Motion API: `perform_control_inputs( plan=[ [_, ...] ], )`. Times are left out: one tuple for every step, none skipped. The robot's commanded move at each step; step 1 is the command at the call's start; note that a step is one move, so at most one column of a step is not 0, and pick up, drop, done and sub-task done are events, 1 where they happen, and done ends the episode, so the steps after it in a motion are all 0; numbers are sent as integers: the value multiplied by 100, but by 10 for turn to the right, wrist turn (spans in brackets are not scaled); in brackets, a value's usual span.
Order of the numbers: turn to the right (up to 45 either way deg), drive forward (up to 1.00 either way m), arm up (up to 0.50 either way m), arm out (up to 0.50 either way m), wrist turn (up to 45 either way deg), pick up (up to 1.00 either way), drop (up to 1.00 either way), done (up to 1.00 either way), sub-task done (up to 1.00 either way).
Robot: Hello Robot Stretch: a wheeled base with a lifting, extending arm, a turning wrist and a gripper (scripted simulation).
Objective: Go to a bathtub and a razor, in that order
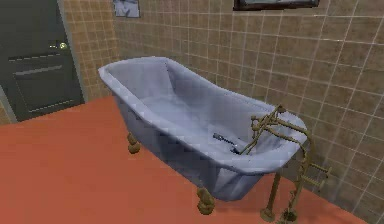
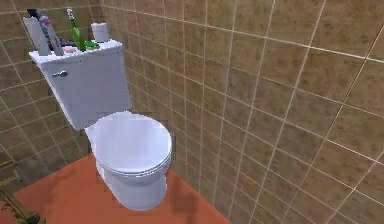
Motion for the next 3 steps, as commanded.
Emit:
perform_control_inputs(
  plan=[
    [0,0,0,0,0,0,0,0,100],
    [-450,0,0,0,0,0,0,0,0],
    [-450,0,0,0,0,0,0,0,0]
  ],
)
